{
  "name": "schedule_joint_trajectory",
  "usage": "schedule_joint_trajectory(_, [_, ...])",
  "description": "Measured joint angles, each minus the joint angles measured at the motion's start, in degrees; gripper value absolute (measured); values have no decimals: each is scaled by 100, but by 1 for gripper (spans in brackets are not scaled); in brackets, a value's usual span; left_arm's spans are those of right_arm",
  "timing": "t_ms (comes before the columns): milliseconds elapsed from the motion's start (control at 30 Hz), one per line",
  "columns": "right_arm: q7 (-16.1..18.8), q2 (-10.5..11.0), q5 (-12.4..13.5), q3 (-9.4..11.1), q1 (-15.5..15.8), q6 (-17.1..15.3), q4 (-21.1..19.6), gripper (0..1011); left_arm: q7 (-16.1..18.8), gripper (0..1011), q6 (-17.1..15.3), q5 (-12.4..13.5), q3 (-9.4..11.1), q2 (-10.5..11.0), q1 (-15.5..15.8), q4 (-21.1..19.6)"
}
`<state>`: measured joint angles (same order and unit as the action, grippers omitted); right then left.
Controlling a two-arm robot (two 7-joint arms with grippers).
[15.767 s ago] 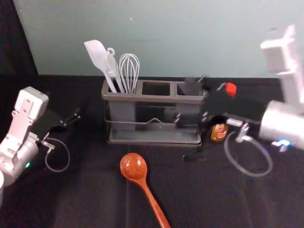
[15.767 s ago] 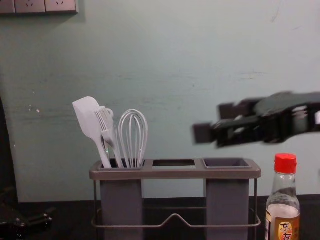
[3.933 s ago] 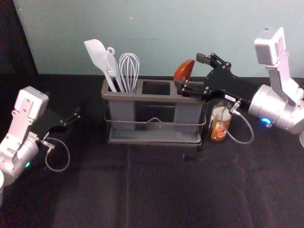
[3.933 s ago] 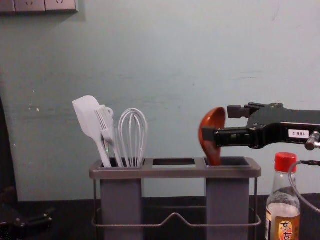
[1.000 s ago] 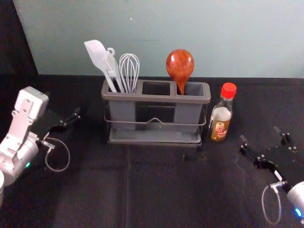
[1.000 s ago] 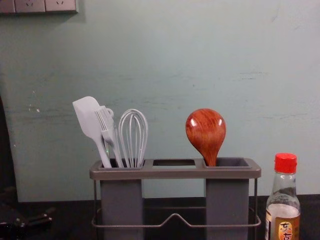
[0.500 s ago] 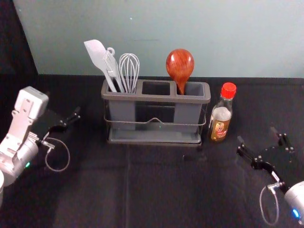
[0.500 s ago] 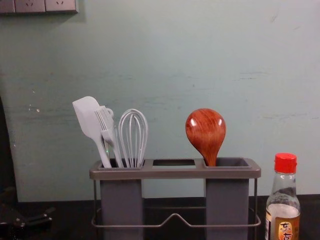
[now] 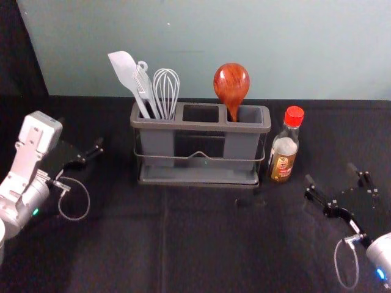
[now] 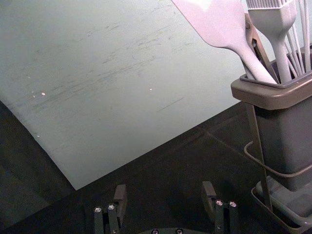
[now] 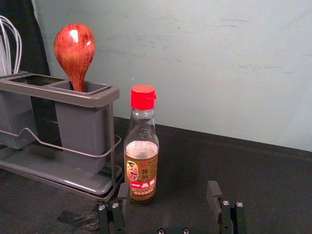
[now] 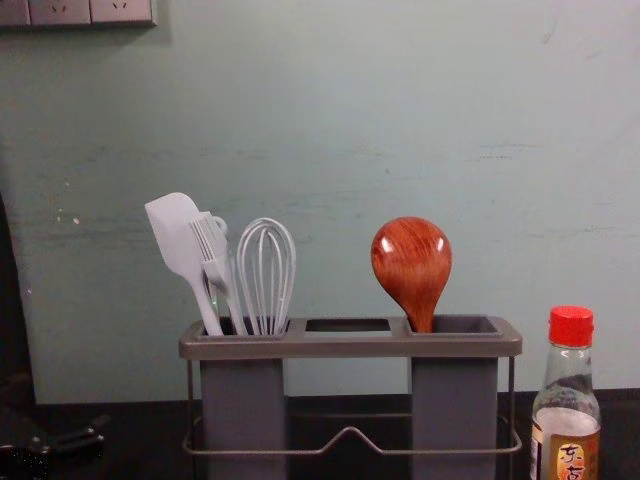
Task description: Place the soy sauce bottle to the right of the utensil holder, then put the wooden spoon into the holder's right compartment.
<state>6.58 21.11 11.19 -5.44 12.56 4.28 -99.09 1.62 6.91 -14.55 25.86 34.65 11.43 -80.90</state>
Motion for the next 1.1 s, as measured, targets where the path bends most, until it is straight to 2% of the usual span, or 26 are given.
schedule_joint_trajectory(1100, [-5, 4, 10, 0, 0, -6, -5, 1004, 0, 1005, 0, 0, 0, 0, 0, 0])
